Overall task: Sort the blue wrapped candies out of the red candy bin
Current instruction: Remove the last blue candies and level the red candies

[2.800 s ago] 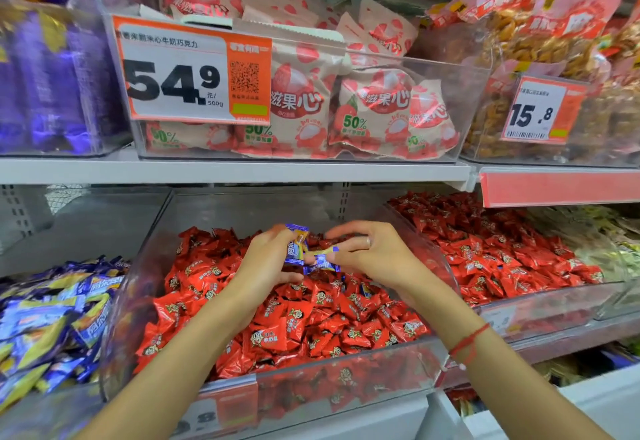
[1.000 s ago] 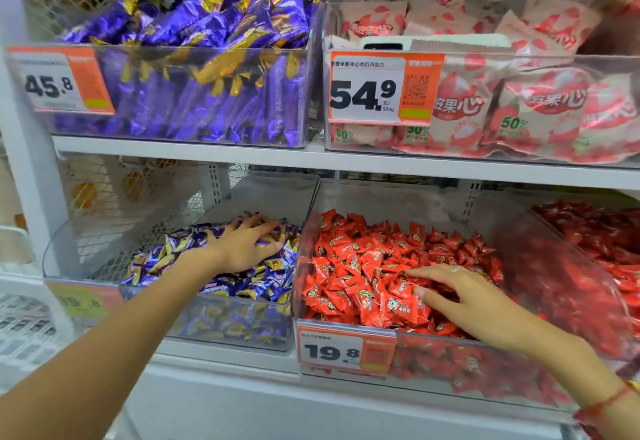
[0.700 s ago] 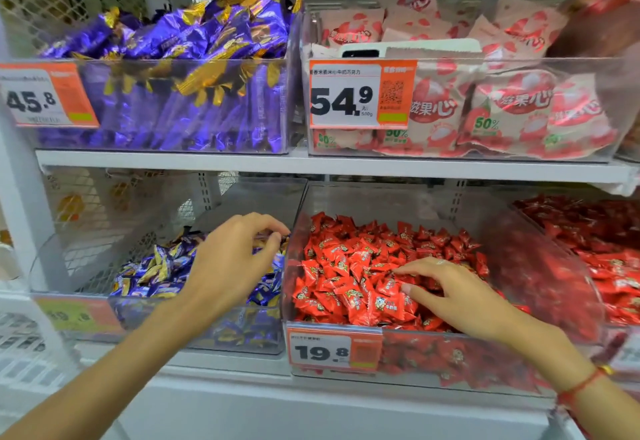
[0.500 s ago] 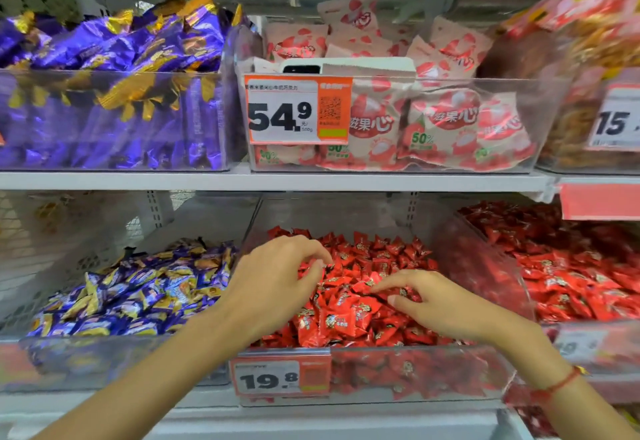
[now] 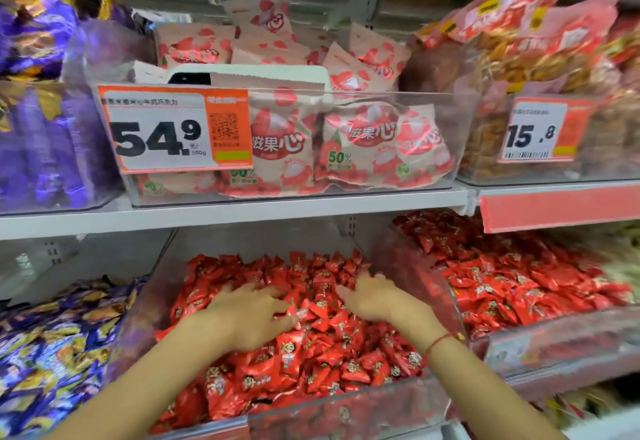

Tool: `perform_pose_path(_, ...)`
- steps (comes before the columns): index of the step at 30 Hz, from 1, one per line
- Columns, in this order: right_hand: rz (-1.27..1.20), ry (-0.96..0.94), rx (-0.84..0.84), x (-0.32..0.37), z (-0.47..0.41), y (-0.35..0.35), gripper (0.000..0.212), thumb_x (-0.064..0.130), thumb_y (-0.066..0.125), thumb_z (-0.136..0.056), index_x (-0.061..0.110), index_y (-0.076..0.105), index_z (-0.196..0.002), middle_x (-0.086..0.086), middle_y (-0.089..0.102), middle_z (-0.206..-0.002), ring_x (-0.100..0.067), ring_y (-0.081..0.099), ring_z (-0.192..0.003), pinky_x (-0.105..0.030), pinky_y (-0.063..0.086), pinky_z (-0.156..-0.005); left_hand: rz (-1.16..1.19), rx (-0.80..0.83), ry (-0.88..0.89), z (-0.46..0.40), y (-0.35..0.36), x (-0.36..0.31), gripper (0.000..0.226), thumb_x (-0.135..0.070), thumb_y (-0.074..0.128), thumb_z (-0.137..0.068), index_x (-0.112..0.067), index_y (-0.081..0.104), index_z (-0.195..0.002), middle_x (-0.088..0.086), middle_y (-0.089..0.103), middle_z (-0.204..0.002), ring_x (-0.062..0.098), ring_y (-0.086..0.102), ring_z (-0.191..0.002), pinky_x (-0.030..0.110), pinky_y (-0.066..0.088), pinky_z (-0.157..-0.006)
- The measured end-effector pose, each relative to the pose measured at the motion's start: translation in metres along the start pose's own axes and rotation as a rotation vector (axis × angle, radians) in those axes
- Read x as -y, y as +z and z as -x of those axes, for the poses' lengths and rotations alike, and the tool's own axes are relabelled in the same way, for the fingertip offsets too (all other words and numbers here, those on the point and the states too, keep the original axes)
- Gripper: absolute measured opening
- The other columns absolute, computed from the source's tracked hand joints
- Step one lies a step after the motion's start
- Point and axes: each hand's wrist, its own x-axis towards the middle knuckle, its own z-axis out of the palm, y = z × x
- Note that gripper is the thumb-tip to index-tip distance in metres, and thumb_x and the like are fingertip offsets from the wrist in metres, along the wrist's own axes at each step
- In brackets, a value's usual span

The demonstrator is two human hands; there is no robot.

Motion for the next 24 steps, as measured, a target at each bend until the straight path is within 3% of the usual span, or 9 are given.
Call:
perform_pose_path(3, -0.013, 0.108, 0.062, 0.021, -0.031, 0.015, 0.077, 0.053, 0.028, -0.099, 0.0, 0.008, -0.151, -0.025, 0.014, -0.156, -0.04, 0.017, -0.144, -0.044, 0.023, -0.115, 0.014, -0.078, -0.048, 0.012, 0.002, 0.013, 0.044, -0.061, 0.025, -0.097, -0.051, 0.038, -0.139, -0.016, 0.023, -0.156, 0.018, 0.018, -0.145, 0.048, 0.013, -0.118)
perform_pose_path(7, -0.28, -0.09, 0.103, 0.058, -0.026, 0.008, 0.043, 0.019, 0.031, -0.104, -0.003, 0.043, -0.14, -0.02, 0.038, -0.149, -0.031, 0.04, -0.135, -0.028, 0.035, -0.099, 0.319, -0.289, -0.019, 0.019, 0.006, 0.025, 0.043, -0.056, 0.03, -0.097, -0.048, 0.042, -0.138, -0.019, 0.037, -0.15, 0.011, 0.032, -0.14, 0.037, 0.023, -0.116)
perform_pose_path(9, -0.315, -0.166, 0.107, 0.071, -0.014, 0.01, 0.043, 0.022, 0.035, -0.102, -0.002, 0.051, -0.133, -0.022, 0.047, -0.142, -0.032, 0.046, -0.129, -0.029, 0.038, -0.097, 0.552, -0.434, -0.031, 0.017, 0.006, 0.028, 0.04, -0.044, 0.035, -0.1, -0.035, 0.051, -0.136, -0.012, 0.049, -0.143, 0.012, 0.043, -0.133, 0.028, 0.03, -0.111)
perform_pose_path(13, -0.259, -0.35, 0.109, 0.071, 0.015, 0.021, 0.042, 0.026, 0.036, -0.103, -0.001, 0.048, -0.133, -0.023, 0.049, -0.138, -0.036, 0.045, -0.129, -0.035, 0.037, -0.104, 0.663, -0.631, -0.043, 0.015, -0.005, 0.028, 0.035, -0.027, 0.041, -0.102, -0.025, 0.055, -0.133, -0.006, 0.053, -0.139, 0.016, 0.045, -0.132, 0.023, 0.03, -0.104)
perform_pose_path(15, -0.207, -0.478, 0.121, 0.064, 0.035, 0.02, 0.045, 0.024, 0.035, -0.104, 0.004, 0.036, -0.144, -0.018, 0.037, -0.149, -0.03, 0.033, -0.139, -0.035, 0.027, -0.113, 0.685, -0.618, 0.04, 0.018, -0.01, 0.024, 0.035, -0.027, 0.043, -0.101, -0.022, 0.054, -0.135, -0.006, 0.055, -0.137, 0.012, 0.045, -0.132, 0.016, 0.027, -0.1)
perform_pose_path(17, -0.092, -0.608, 0.116, 0.054, 0.055, 0.018, 0.051, 0.025, 0.036, -0.103, 0.008, 0.025, -0.151, -0.012, 0.024, -0.157, -0.025, 0.019, -0.145, -0.037, 0.016, -0.118, 0.665, -0.531, 0.156, 0.019, -0.009, 0.019, 0.051, -0.047, 0.036, -0.094, -0.025, 0.05, -0.138, -0.008, 0.051, -0.141, 0.007, 0.041, -0.134, 0.013, 0.023, -0.105)
perform_pose_path(20, 0.011, -0.669, 0.185, 0.032, 0.081, 0.009, 0.056, 0.029, 0.037, -0.103, 0.017, 0.016, -0.153, 0.002, 0.006, -0.162, -0.012, 0.0, -0.148, -0.036, -0.002, -0.12, 0.352, -0.328, 0.188, 0.017, 0.005, 0.012, 0.075, -0.068, 0.008, -0.08, -0.04, 0.038, -0.143, -0.018, 0.034, -0.152, 0.003, 0.024, -0.142, 0.027, 0.011, -0.117)
perform_pose_path(22, 0.002, -0.66, 0.201, 0.017, 0.096, -0.005, 0.055, 0.032, 0.039, -0.103, 0.022, 0.019, -0.153, 0.007, 0.008, -0.161, -0.006, 0.0, -0.147, -0.021, -0.004, -0.117, 0.131, -0.265, 0.156, 0.021, 0.015, 0.016, 0.093, -0.076, -0.014, -0.07, -0.045, 0.036, -0.142, -0.024, 0.026, -0.154, 0.004, 0.013, -0.145, 0.033, 0.001, -0.118)
perform_pose_path(24, -0.02, -0.624, 0.181, 0.001, 0.099, -0.016, 0.05, 0.027, 0.041, -0.103, 0.021, 0.028, -0.15, 0.007, 0.021, -0.157, -0.005, 0.013, -0.144, 0.001, 0.001, -0.106, 0.063, -0.26, 0.131, 0.029, 0.019, 0.022, 0.108, -0.074, -0.025, -0.056, -0.048, 0.039, -0.14, -0.028, 0.028, -0.151, 0.002, 0.011, -0.145, 0.033, 0.001, -0.118)
